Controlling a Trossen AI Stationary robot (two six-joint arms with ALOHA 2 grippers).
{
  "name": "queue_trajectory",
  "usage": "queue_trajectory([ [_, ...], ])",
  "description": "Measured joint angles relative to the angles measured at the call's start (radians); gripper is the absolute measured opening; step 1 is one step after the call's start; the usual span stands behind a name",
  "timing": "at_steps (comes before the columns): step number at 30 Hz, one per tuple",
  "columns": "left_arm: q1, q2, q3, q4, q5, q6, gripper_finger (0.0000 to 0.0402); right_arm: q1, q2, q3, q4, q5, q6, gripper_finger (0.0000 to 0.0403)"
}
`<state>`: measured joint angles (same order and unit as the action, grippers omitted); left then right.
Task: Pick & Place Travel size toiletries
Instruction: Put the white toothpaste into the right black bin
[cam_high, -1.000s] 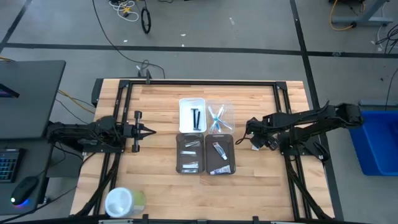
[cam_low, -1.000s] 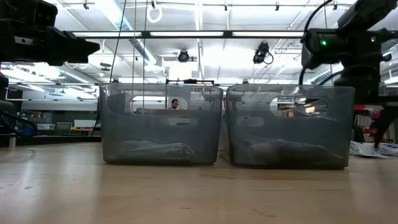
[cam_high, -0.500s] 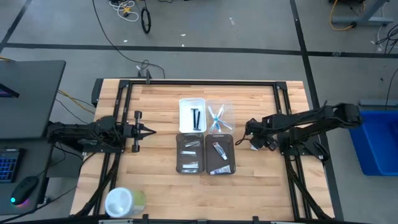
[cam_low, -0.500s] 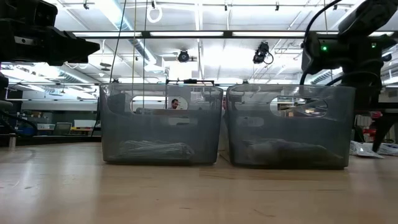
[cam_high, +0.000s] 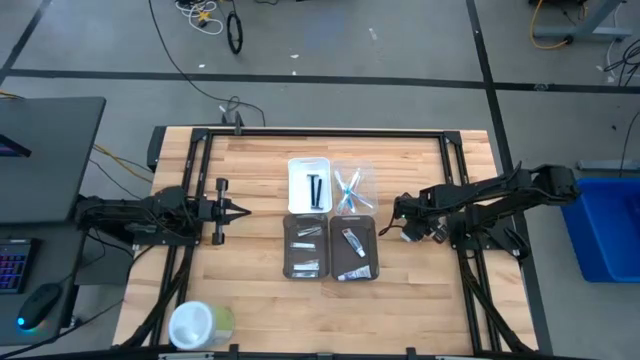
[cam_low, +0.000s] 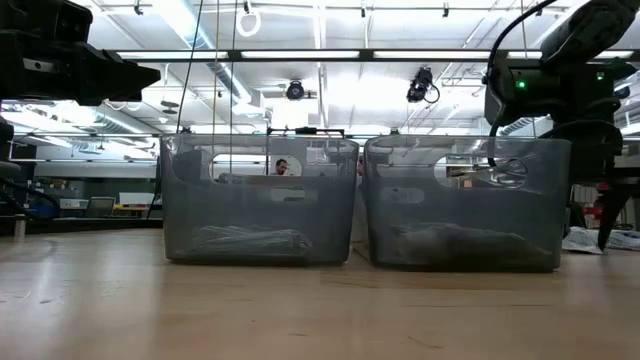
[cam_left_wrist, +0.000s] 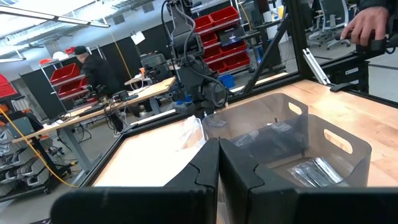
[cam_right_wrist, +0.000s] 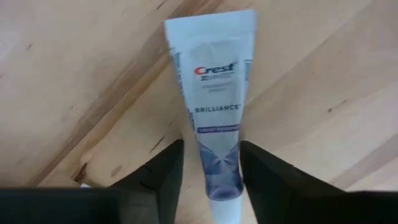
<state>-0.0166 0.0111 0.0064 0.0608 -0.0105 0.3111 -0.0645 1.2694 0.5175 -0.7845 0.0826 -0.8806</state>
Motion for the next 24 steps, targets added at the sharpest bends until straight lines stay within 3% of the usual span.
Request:
queue_trajectory([
  [12,0.0,0.0,0.0,0.0,0.0,0.0,0.0016,0.021,0.0,0.003,-0.002,0.018,0.0,0.0074],
  [20,0.0,0.0,0.0,0.0,0.0,0.0,0.0016,0.057,0.0,0.062,-0.028,0.004,0.0,0.0071],
  [24,0.0,0.0,0.0,0.0,0.0,0.0,0.0016,0.077,-0.002,0.094,-0.053,-0.075,0.024,0.0075],
])
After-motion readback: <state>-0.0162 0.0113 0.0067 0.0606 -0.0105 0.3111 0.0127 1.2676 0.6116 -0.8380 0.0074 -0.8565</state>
